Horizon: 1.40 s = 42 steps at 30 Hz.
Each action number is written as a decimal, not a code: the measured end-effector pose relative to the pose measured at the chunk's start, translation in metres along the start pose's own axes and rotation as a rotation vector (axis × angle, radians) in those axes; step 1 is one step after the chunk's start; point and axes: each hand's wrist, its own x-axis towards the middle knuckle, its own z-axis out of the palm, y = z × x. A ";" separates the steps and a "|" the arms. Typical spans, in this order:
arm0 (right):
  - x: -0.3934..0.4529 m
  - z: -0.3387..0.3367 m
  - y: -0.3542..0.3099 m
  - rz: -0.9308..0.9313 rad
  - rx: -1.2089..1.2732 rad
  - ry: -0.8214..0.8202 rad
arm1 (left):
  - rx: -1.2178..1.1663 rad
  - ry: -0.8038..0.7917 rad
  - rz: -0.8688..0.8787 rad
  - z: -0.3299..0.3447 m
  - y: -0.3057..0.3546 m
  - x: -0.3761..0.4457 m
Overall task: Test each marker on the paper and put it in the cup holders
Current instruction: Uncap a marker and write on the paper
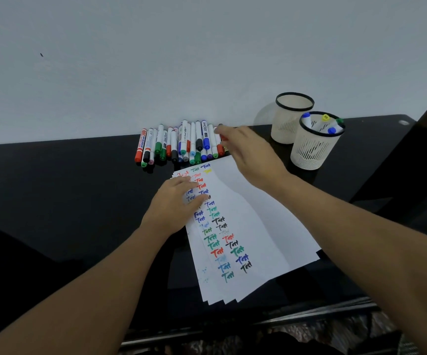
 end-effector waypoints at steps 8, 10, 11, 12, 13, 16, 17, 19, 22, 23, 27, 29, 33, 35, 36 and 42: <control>-0.014 0.008 -0.004 0.179 -0.108 -0.334 | -0.013 0.091 0.045 -0.002 0.003 -0.006; -0.017 0.011 -0.005 0.138 -0.159 -0.384 | -0.006 0.098 0.051 -0.002 0.003 -0.006; -0.018 0.011 -0.007 0.125 -0.186 -0.419 | -0.005 0.100 0.053 -0.002 0.003 -0.007; -0.019 0.013 -0.007 0.123 -0.206 -0.447 | -0.007 0.103 0.056 -0.002 0.002 -0.007; -0.020 0.015 -0.008 0.136 -0.207 -0.463 | -0.009 0.110 0.063 -0.001 0.002 -0.007; -0.022 0.022 -0.011 0.177 -0.138 -0.506 | 0.004 0.131 0.087 -0.001 0.002 -0.008; -0.021 0.024 -0.011 0.163 -0.145 -0.524 | 0.011 0.136 0.093 -0.001 0.003 -0.008; -0.020 0.024 -0.015 0.098 -0.230 -0.542 | 0.019 0.143 0.113 -0.001 0.004 -0.009; -0.020 0.023 -0.018 0.019 -0.372 -0.530 | 0.016 0.155 0.137 -0.002 0.006 -0.010; -0.019 0.023 -0.019 0.016 -0.387 -0.525 | 0.016 0.160 0.140 -0.002 0.006 -0.010; -0.021 0.027 -0.022 -0.014 -0.429 -0.493 | 0.034 0.191 0.207 0.000 0.003 -0.011; -0.022 0.029 -0.023 0.007 -0.409 -0.493 | 0.037 0.206 0.231 0.000 0.002 -0.011; -0.023 0.028 -0.022 0.003 -0.355 -0.510 | 0.036 0.207 0.228 0.000 0.002 -0.010; -0.021 0.026 -0.022 -0.010 -0.359 -0.533 | 0.037 0.204 0.244 0.001 0.001 -0.010; -0.021 0.025 -0.023 -0.014 -0.371 -0.539 | 0.043 0.203 0.260 0.001 0.000 -0.010; -0.021 0.024 -0.026 -0.034 -0.451 -0.503 | 0.062 0.203 0.325 0.003 -0.005 -0.008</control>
